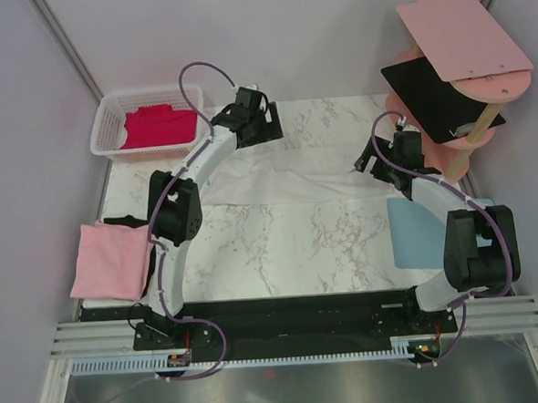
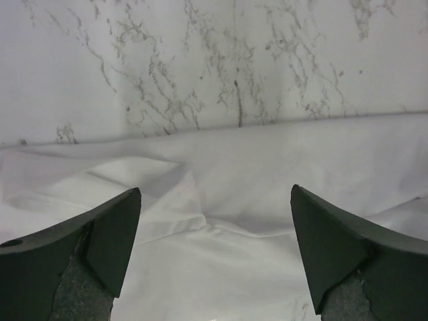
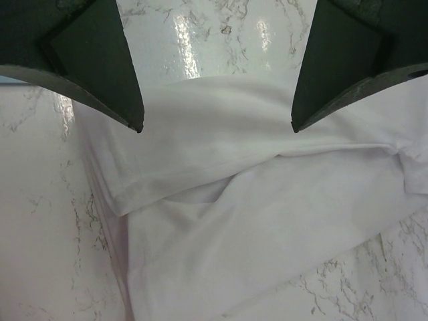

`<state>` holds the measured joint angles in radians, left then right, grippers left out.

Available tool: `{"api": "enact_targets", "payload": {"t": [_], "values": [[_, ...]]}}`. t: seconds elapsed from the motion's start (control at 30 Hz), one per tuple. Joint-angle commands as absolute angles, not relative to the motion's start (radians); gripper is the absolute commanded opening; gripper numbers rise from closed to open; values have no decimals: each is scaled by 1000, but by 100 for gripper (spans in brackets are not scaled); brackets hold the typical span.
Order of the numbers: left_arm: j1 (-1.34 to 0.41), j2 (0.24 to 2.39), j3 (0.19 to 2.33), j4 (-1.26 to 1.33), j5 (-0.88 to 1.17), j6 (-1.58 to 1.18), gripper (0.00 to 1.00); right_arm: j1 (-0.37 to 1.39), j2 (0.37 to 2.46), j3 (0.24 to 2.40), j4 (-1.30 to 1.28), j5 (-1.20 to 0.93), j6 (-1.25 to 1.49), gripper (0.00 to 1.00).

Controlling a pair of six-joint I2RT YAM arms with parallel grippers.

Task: Fold and stack the t-shirts
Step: Fold the other side of the tshirt into a rectangle, then rotate the tshirt 90 degrees

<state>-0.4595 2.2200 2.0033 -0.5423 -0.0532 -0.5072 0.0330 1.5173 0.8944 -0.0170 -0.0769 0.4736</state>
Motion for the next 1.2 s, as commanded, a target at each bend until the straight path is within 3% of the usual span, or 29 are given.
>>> {"api": "enact_targets", "payload": {"t": [0.0,0.17,0.2,0.23,0.27,0.3,0.33,0.47,0.67,1.17], "values": [[-457,2234,2063,-687,-175,-499,100,48,1534,900,2,-78,437,98],[-462,2099,1915,-666,-181,-477,99,92,1546,946,-41,-19,397,97],[-465,2076,1843,-663,-178,-476,93,101,1554,960,-47,-6,388,94],[-468,2016,1801,-658,-178,-477,86,123,1569,991,-54,23,382,85],[-471,1987,1708,-617,-178,-476,74,133,1581,1006,-57,29,374,74],[-475,1952,1660,-598,-178,-472,8,143,1595,1021,-57,38,355,60],[-477,1898,1614,-582,-186,-479,2,162,1630,1063,-57,66,345,2],[-479,1804,1404,-534,-244,-502,2,209,1749,1198,-135,167,310,0],[-477,1775,1281,-519,-336,-538,2,215,1859,1298,-167,175,311,0],[-448,1867,1308,-489,-322,-580,2,216,2065,1502,-259,365,285,0]]}}
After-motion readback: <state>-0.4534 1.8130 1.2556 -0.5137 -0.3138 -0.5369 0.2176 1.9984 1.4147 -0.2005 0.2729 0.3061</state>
